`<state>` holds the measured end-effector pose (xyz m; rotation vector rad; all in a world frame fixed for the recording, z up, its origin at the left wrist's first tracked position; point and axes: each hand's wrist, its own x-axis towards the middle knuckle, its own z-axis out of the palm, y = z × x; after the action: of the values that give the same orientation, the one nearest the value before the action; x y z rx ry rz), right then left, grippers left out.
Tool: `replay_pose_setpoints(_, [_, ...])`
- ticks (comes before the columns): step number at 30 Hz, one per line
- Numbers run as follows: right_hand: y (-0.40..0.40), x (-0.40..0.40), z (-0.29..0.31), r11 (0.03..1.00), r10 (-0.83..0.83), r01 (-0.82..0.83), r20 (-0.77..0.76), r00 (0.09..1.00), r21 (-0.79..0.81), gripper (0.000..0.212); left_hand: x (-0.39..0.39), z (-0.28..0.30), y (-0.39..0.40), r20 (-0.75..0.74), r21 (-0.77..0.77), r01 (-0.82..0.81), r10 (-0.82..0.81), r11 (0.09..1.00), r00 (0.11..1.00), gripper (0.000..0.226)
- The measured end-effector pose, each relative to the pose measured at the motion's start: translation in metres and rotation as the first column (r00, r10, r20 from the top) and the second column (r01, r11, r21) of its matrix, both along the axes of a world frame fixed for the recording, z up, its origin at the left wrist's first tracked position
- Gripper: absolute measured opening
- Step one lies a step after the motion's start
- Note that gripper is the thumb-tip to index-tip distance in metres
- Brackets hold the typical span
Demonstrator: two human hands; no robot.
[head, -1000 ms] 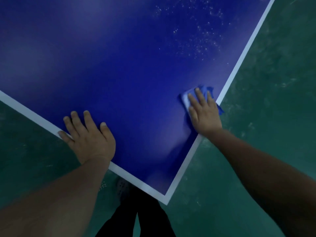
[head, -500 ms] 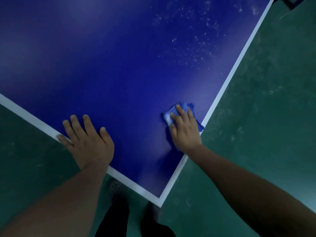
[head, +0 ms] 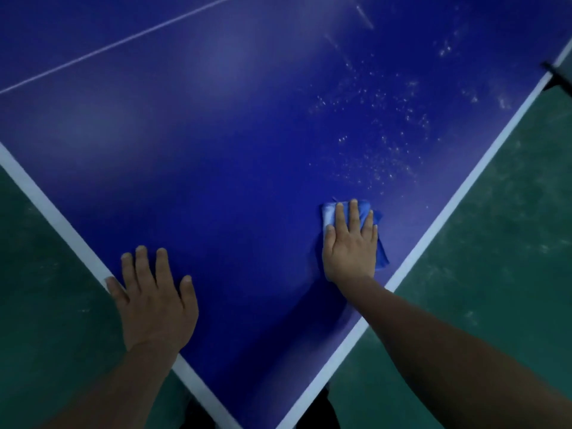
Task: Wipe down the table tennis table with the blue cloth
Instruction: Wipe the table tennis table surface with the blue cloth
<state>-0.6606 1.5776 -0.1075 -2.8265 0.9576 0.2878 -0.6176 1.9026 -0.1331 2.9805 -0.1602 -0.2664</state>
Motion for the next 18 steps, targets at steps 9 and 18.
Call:
replay_pose_setpoints(9, [0.058, 0.152, -0.006, 0.859, 0.485, -0.499, 0.127, 0.865, 0.117, 0.057, -0.021, 0.009, -0.076, 0.107, -0.161, -0.169, 0.187, 0.972, 0.976, 0.072])
replay_pose_setpoints(18, [-0.242, 0.079, -0.003, 0.989, -0.147, 0.146, 0.076, 0.986, 0.014, 0.055, -0.056, 0.002, -0.114, 0.045, -0.131, -0.178, 0.185, 0.975, 0.982, 0.069])
